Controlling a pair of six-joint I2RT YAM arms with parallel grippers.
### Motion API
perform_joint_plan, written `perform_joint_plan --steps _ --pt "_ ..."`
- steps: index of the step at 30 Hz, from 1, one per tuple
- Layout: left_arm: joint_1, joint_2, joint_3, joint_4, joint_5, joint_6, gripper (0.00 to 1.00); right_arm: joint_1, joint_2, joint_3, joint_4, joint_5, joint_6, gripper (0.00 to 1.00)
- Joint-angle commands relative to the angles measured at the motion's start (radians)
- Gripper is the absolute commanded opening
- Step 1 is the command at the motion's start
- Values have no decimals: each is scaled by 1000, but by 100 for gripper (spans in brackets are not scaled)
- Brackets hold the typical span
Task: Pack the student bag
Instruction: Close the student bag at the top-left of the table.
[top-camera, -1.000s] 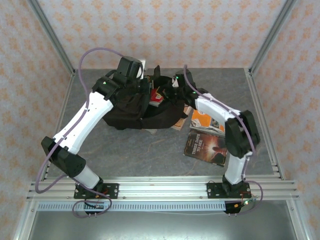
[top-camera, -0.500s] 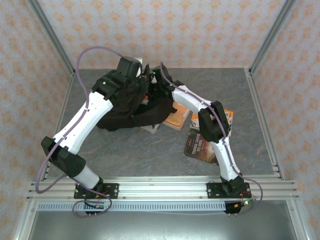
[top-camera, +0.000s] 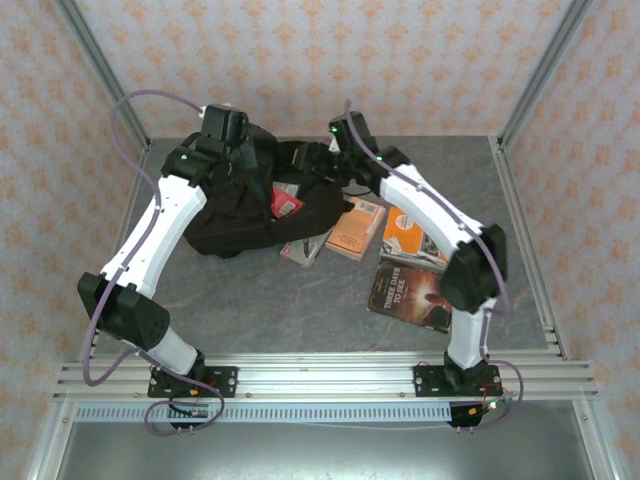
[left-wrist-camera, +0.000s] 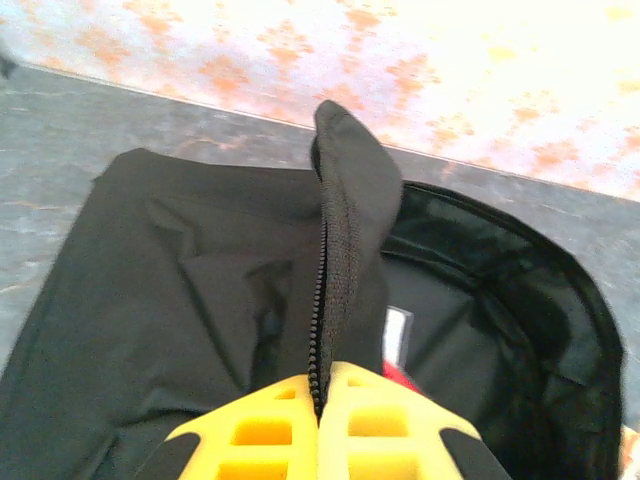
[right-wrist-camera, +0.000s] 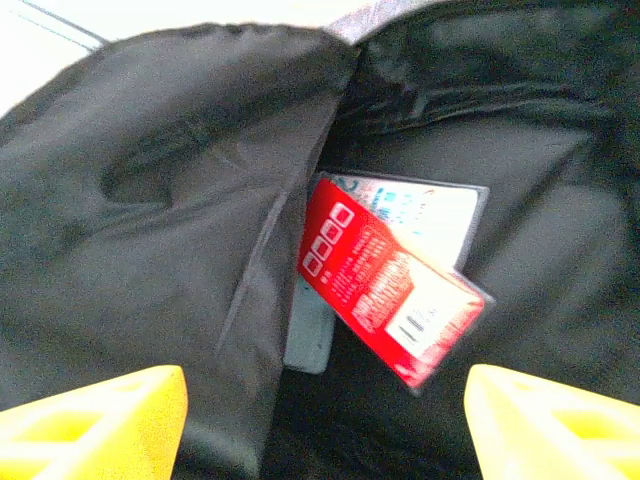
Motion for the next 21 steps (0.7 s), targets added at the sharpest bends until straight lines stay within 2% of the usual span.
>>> perform_joint_plan --steps 1,6,9,15,18,21 --pt "49 9 43 51 -140 8 0 1 -95 -131 -25 173 -48 72" --pt "58 84 150 -4 -320 117 0 6 -210 -284 -23 218 -21 74" --pt "58 108 175 -4 -357 160 0 10 -291 -389 16 222 -12 75" --pt "58 192 191 -41 -145 105 1 14 -393 -500 26 197 -38 76" --pt "56 184 133 -55 -25 50 16 16 -405 -517 0 216 -46 76" --pt "49 107 10 -5 82 6 33 16 -414 -530 -25 259 2 76"
